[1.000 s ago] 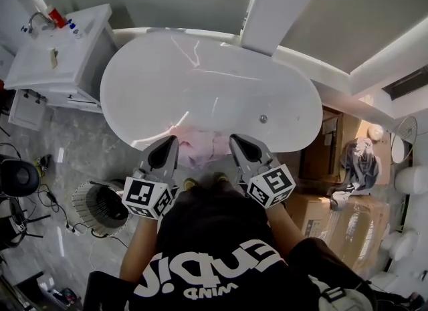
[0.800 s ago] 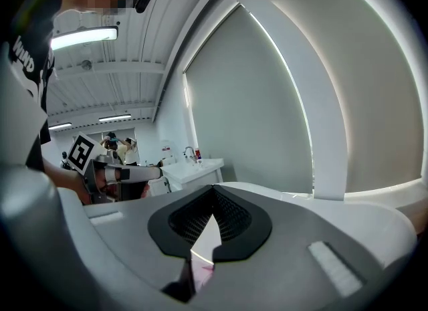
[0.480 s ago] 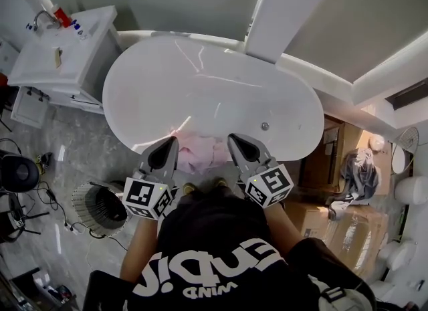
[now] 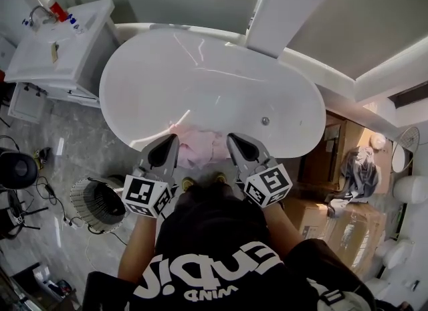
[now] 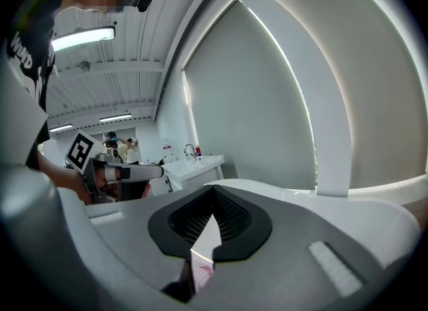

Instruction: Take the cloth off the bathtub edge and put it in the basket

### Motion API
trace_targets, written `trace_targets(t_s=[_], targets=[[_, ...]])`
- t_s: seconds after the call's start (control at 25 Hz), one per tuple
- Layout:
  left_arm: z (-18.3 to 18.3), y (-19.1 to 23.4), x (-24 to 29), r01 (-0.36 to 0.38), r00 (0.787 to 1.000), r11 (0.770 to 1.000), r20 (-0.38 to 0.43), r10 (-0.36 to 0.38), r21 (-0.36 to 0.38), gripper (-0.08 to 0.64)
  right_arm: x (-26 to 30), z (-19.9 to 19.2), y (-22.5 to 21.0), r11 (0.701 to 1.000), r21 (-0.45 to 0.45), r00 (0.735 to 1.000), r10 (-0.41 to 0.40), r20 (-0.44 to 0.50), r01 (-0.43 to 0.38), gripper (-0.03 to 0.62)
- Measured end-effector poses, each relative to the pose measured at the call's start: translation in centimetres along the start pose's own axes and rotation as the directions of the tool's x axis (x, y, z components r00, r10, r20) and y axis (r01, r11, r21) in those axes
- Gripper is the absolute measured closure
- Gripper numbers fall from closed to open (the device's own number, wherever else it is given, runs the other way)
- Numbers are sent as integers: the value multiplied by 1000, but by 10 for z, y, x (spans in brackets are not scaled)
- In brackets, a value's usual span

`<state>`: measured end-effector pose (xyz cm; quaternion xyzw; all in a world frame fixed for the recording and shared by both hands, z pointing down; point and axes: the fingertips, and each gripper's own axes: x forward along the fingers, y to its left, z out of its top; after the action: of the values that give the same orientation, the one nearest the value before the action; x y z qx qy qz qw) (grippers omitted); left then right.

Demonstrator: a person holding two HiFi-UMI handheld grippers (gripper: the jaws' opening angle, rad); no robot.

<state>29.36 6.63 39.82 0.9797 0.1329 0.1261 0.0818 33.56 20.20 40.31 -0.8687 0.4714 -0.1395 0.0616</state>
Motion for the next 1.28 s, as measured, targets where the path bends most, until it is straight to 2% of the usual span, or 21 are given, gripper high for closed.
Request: trace_targets(t_s=[0.32, 0.48, 0.72, 0.96, 1.28], targets=[[-33, 1, 15, 20, 998, 1000, -56, -21, -18, 563, 1, -37, -5, 999, 27, 998, 21, -65, -19, 588], [-62, 0, 27, 41, 995, 998, -87, -46, -54, 563, 3, -65, -15, 999, 47, 995, 13, -96, -9, 588], [-105, 0, 44, 62, 990, 997, -122, -68, -50, 563, 11, -98, -29, 998, 64, 994, -5, -110, 12, 588], [-148, -2, 48, 63, 983, 995, -168, -76, -83, 563, 8, -136, -36, 996, 83, 988, -3, -155, 16, 588], [-167, -13, 52, 108, 968, 991, -218, -122, -73, 547, -1, -149, -40, 996, 91, 983, -3, -182, 20, 588]])
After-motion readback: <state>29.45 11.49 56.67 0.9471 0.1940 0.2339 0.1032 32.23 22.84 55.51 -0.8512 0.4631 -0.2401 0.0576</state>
